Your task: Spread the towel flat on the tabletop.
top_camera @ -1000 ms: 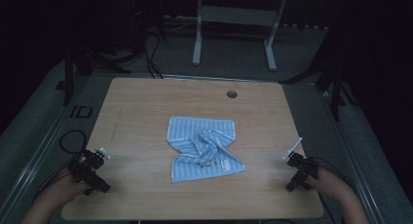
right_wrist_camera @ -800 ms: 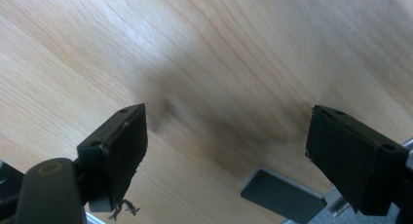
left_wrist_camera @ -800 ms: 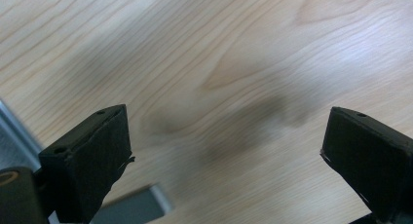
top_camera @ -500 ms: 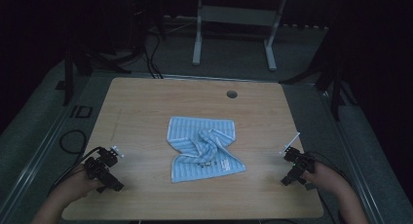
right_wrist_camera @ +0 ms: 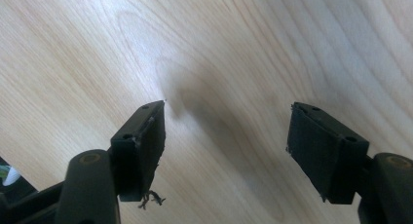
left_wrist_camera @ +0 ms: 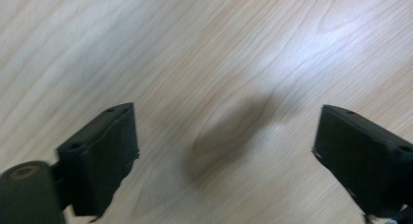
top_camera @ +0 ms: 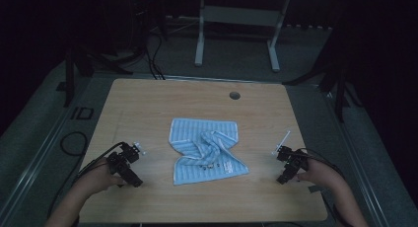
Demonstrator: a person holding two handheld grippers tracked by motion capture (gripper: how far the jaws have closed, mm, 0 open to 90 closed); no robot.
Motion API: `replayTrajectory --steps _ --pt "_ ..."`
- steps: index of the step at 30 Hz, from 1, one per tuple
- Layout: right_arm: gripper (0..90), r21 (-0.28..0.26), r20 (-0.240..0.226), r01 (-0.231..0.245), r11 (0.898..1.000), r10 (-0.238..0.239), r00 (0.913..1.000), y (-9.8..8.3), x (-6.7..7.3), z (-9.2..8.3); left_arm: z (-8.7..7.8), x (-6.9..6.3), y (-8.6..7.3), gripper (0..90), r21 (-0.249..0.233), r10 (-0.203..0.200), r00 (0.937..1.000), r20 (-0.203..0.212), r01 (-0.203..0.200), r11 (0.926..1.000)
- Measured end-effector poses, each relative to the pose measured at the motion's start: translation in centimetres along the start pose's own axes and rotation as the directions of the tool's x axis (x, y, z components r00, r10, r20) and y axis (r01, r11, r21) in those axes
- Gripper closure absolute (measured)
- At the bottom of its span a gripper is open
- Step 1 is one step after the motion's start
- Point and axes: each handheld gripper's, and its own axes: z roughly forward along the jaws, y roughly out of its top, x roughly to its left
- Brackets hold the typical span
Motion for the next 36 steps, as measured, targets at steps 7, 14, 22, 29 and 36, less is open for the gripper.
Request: replayTrajectory --steps 7,14,22,29,36 --pt "36.1 0.023 -0.013 0.039 0.999 -0.038 0.9992 1.9 0.4 0.1 0.4 -1.4 2.1 15.2 0.001 0.047 0.9989 0.007 -0.047 0.9989" --pt "37.1 -0.009 0.023 0.094 0.996 -0.094 0.9953 3.6 1.5 -0.3 0.2 -2.6 3.9 15.8 -0.027 0.078 0.9969 0.005 -0.078 0.9966" --pt "37.3 -0.044 0.020 0.157 0.987 -0.156 0.9876 6.2 3.0 -0.9 -0.2 -4.3 6.5 15.9 -0.055 0.123 0.9924 0.012 -0.122 0.9910" --pt "37.4 -0.079 0.009 0.195 0.978 -0.195 0.9808 8.0 4.2 -1.3 -0.3 -5.6 8.7 18.5 -0.078 0.163 0.9866 0.003 -0.162 0.9837" --pt "38.9 -0.108 0.008 0.217 0.970 -0.218 0.9760 10.5 5.2 -1.7 -0.5 -7.1 11.0 24.4 -0.102 0.209 0.9779 -0.011 -0.209 0.9727"
